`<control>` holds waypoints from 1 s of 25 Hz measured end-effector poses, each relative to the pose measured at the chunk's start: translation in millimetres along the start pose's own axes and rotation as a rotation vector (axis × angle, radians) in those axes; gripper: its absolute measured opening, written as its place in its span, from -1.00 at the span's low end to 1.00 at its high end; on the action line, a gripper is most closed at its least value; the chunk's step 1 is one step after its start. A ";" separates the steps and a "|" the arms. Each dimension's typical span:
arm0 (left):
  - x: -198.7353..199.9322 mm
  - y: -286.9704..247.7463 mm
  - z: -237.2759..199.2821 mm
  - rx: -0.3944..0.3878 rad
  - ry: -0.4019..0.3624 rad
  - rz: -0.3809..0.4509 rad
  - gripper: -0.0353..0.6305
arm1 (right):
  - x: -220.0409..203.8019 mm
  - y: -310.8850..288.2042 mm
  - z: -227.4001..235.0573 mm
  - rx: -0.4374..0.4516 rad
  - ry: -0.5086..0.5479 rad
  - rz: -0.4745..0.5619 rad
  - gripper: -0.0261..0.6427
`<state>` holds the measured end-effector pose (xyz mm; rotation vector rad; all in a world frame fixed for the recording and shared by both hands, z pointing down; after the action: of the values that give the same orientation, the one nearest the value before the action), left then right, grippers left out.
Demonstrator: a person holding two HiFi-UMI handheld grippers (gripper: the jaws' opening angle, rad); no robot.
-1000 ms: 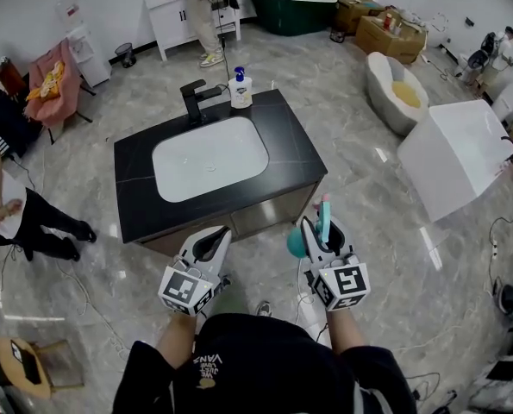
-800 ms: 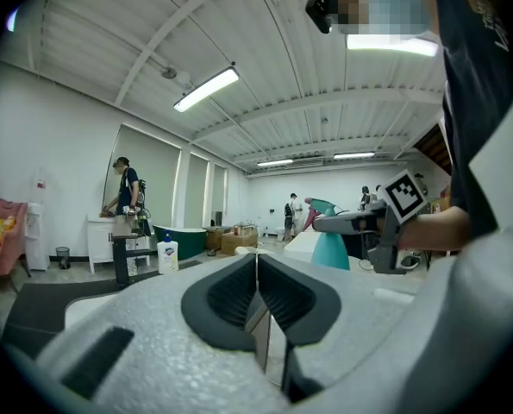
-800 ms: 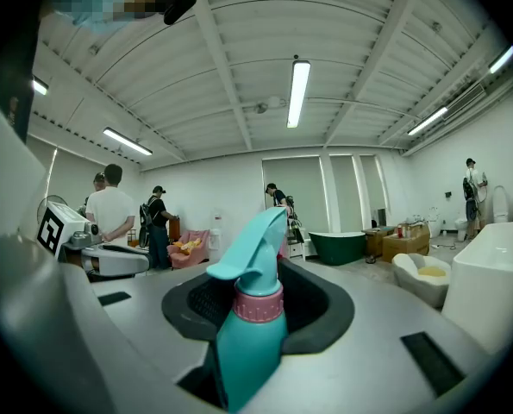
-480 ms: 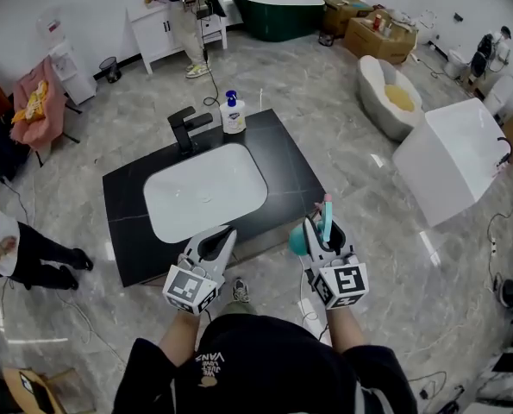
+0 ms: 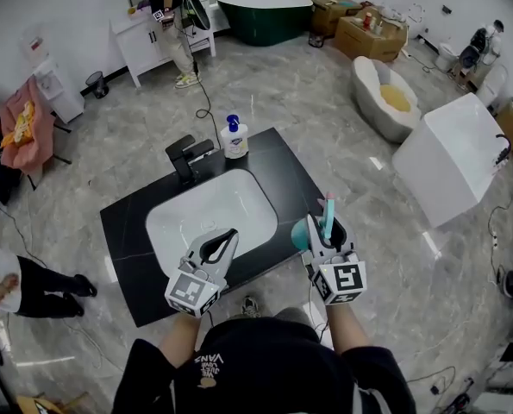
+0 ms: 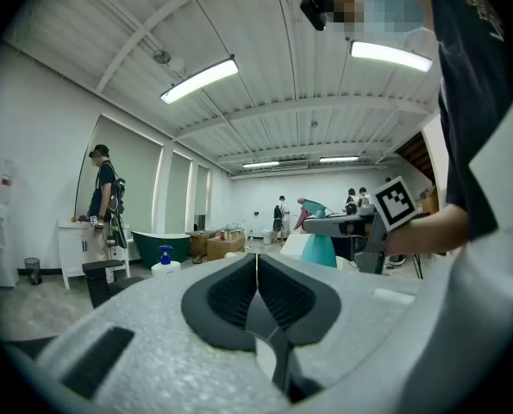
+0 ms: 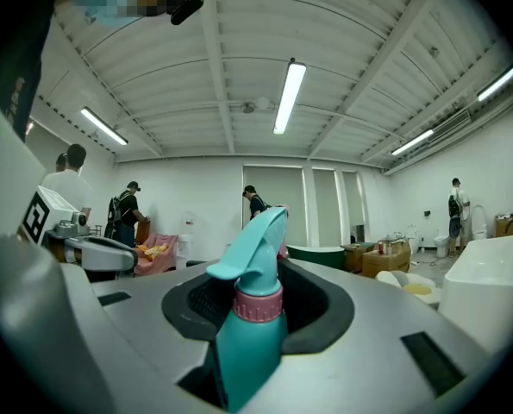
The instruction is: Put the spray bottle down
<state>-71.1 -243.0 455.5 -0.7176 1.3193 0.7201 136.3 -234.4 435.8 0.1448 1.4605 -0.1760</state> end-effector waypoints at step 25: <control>-44.2 -77.9 -55.5 0.312 0.106 -0.066 -0.83 | -70.7 -225.0 69.2 0.253 0.079 -0.076 -0.49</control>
<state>-45.8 -336.3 497.4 -0.5491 1.4579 0.4142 150.0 -466.5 515.5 0.3041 1.5201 -0.4213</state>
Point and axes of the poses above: the fingertips, and each gripper's own axes: y backward along the fingers, z to its right, x out of its top, the point moved 3 cm from there along y, backward along the fingers, and after that the axes turned 6 degrees about -y, right-handed, at the moved point
